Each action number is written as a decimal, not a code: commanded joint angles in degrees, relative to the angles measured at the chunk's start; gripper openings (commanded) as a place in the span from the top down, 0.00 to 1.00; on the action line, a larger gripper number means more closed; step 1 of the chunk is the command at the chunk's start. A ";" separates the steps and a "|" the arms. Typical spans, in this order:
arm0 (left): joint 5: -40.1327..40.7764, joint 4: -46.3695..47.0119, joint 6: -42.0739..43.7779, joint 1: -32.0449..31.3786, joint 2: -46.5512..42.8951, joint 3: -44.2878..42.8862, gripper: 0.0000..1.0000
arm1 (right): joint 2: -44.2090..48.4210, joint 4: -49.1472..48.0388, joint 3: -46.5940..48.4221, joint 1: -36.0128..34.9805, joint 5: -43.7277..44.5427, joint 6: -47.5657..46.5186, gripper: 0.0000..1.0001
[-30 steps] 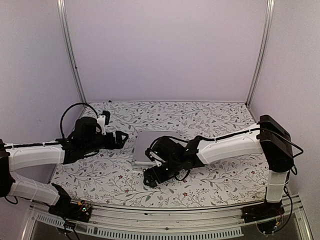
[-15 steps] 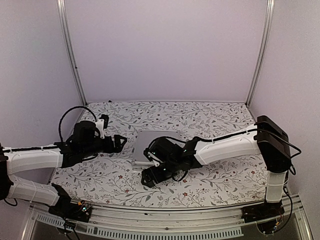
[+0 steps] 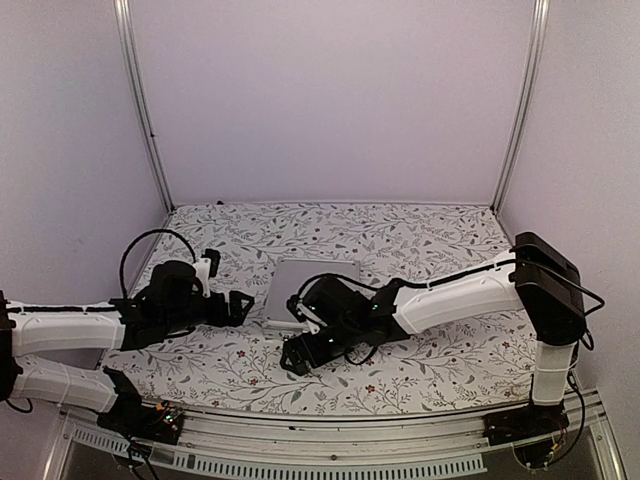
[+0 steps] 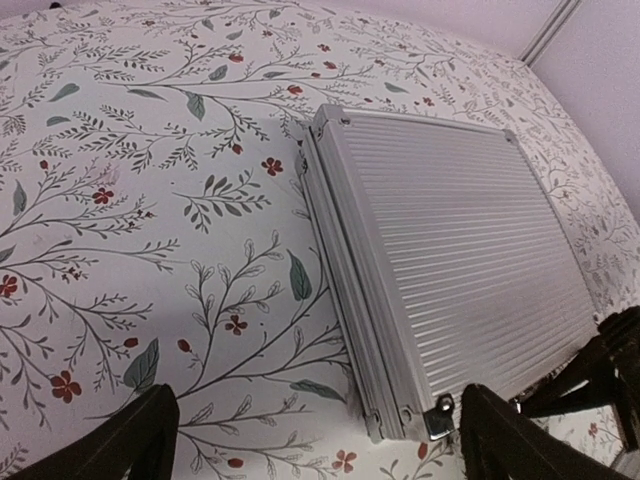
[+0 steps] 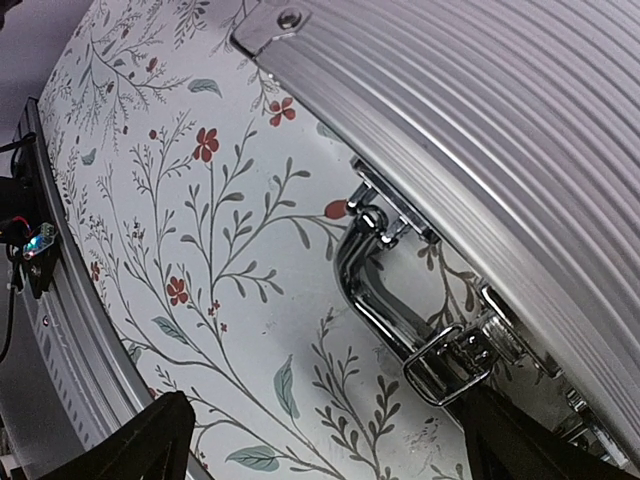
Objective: Pack up texas hold em set
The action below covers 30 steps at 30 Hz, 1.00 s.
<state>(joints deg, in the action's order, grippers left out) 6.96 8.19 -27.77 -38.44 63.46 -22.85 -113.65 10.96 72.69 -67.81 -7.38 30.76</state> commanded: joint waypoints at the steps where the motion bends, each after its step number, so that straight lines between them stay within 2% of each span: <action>1: 1.82 -1.24 -1.13 -1.52 -1.32 1.32 0.00 | 2.91 -4.85 -1.14 -0.04 -0.27 -0.87 0.03; 12: 3.77 -2.30 -1.93 -3.70 -0.16 1.35 0.00 | 6.56 -9.42 -4.57 -0.08 1.25 -1.47 0.02; 30: 4.18 -1.73 -2.01 -5.07 2.81 -0.41 0.00 | 5.34 -5.35 -3.05 -0.05 6.65 -1.03 0.01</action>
<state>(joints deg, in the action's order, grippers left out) 10.17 6.15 -29.43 -42.39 65.36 -21.74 -108.81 4.29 68.60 -67.81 -2.44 29.98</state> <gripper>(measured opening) 0.996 0.989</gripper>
